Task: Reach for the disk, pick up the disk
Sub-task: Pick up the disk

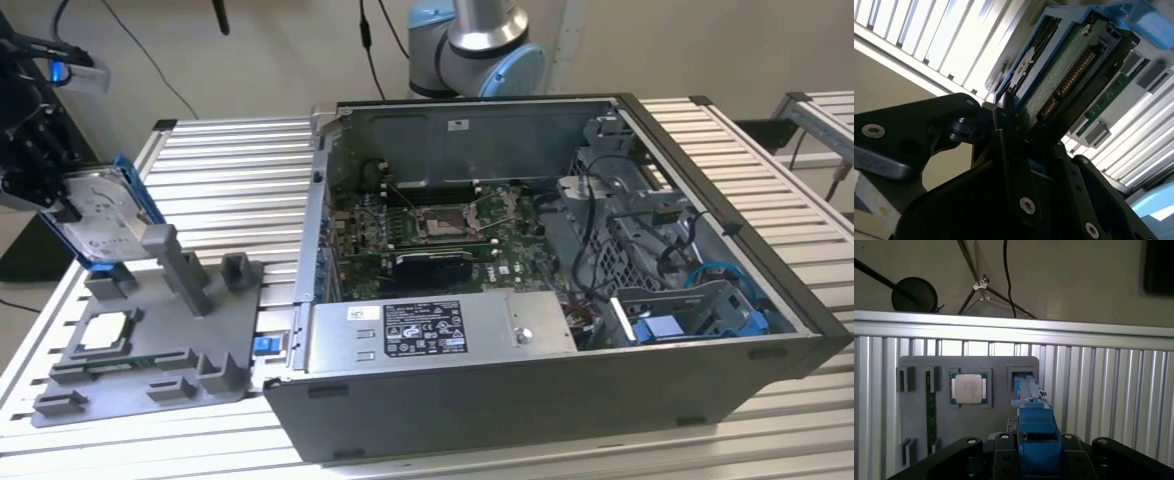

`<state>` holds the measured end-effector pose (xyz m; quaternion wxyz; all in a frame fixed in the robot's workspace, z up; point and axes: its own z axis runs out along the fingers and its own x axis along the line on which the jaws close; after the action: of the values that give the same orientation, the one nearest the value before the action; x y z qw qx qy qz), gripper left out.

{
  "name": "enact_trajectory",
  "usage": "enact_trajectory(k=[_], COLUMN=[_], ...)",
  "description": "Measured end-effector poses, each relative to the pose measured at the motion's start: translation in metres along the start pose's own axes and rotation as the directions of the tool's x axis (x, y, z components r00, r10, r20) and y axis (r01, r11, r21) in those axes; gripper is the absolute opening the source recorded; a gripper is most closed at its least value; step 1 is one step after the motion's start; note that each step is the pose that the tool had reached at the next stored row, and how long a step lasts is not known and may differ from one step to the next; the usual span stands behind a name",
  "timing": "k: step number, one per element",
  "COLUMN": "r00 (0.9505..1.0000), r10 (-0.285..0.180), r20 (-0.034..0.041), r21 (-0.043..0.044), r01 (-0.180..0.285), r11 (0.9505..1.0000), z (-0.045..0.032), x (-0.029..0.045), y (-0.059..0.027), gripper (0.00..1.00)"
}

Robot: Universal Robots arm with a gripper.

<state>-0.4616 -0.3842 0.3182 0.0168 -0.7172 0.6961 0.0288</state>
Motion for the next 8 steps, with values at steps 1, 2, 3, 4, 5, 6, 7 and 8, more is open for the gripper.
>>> enact_trajectory(k=[1, 2, 3, 4, 5, 6, 7, 8], r00=[1.0, 1.0, 1.0, 1.0, 1.0, 1.0, 1.0, 1.0], r10=[0.0, 0.0, 0.0, 0.0, 0.0, 0.0, 0.0, 0.0], r20=[0.0, 0.0, 0.0, 0.0, -0.0001, 0.0, 0.0, 0.0], r21=[0.0001, 0.0, 0.0, 0.0, -0.0001, 0.0, 0.0, 0.0], r01=[0.0, 0.0, 0.0, 0.0, 0.0, 0.0, 0.0, 0.0], r11=[1.0, 1.0, 1.0, 1.0, 1.0, 1.0, 1.0, 1.0], z=[-0.0004, -0.0007, -0.0011, -0.0015, -0.0019, -0.0022, -0.0026, -0.003], x=[0.0, 0.0, 0.0, -0.0001, -0.0001, -0.0001, -0.0002, -0.0002], y=[0.0, 0.0, 0.0, 0.0001, 0.0001, 0.0, 0.0, 0.0001], gripper=[0.0, 0.0, 0.0, 0.0, 0.0, 0.0, 0.0, 0.0])
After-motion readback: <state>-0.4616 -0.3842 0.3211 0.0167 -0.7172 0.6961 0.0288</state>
